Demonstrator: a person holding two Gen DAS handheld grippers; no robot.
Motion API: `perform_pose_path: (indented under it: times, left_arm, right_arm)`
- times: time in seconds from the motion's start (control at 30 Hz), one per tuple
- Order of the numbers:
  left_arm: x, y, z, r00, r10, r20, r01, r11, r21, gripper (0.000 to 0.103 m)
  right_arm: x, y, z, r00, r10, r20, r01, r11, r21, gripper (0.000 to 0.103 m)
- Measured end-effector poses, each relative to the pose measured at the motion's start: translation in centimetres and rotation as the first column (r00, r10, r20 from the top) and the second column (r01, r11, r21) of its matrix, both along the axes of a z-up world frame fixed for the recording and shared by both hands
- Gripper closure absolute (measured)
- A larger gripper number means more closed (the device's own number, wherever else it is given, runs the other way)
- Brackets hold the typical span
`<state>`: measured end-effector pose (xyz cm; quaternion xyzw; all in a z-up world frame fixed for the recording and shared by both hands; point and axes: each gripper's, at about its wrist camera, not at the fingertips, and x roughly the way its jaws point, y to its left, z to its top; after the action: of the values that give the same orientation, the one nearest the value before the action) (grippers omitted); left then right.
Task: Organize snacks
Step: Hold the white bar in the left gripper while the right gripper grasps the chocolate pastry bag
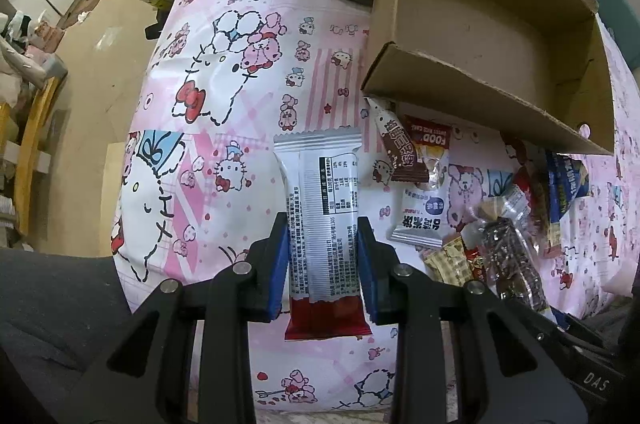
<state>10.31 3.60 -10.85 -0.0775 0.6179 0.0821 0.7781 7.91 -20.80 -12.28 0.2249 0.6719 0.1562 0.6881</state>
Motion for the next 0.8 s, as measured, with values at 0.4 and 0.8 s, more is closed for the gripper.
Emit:
perform_pose_path:
  times: [0.4, 0.8]
  left_arm:
    - [-0.1, 0.0, 0.3, 1.000, -0.010, 0.000, 0.010, 1.000, -0.021, 0.076]
    - [0.9, -0.2, 3.1, 0.994, -0.021, 0.106, 0.021, 1.000, -0.001, 0.076]
  right_arm:
    - [0.3, 1.8, 1.3, 0.999, -0.009, 0.052, 0.005, 0.997, 0.072, 0.049]
    - [0.3, -0.7, 2.6, 0.994, -0.038, 0.107, 0.027, 0.995, 0.096, 0.103]
